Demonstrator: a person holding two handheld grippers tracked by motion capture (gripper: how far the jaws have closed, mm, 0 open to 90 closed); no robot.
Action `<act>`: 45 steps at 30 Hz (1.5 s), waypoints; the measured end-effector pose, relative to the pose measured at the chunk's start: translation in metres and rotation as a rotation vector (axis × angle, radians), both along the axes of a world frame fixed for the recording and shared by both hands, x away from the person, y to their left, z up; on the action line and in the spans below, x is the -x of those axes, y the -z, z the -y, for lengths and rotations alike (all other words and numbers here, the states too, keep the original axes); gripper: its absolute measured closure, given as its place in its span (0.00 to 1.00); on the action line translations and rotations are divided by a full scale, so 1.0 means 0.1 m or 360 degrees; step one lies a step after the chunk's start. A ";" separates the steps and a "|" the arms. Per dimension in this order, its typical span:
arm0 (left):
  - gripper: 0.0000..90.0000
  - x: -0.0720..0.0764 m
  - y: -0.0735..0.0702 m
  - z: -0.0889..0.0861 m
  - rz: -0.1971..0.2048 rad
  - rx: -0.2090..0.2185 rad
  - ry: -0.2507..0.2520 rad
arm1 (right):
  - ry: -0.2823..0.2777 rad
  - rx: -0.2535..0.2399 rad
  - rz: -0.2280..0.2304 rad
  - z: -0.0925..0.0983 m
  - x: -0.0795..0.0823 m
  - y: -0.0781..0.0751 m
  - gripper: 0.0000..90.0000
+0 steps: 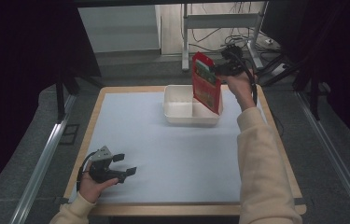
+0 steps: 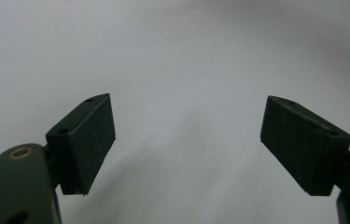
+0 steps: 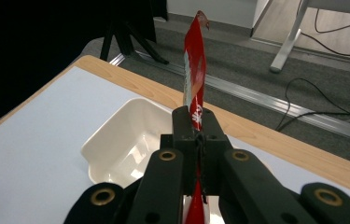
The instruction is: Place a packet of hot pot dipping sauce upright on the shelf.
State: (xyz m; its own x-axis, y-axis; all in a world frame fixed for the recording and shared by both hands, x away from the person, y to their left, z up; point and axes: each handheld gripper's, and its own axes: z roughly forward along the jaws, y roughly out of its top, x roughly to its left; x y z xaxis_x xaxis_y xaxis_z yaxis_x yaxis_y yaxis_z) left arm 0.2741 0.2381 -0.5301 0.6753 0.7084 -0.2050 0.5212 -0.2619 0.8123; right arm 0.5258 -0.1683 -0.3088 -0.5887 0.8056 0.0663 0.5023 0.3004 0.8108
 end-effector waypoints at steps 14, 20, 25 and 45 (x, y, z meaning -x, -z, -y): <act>0.20 0.01 -0.01 0.00 -0.0001 0.0004 0.0001 | 0.0025 0.0006 -0.0046 0.08 -0.08 0.28 0.97; 0.20 0.00 0.00 0.01 -0.0002 0.0002 0.0005 | 0.0025 -0.0012 -0.0083 0.16 -0.10 0.40 0.95; 0.20 0.01 0.00 0.01 -0.0005 -0.0003 0.0008 | 0.0043 0.0010 -0.0072 0.22 -0.10 0.42 0.90; 0.20 0.00 0.00 0.02 -0.0012 -0.0008 0.0020 | 0.0271 0.0098 0.0060 0.34 -0.01 0.40 0.30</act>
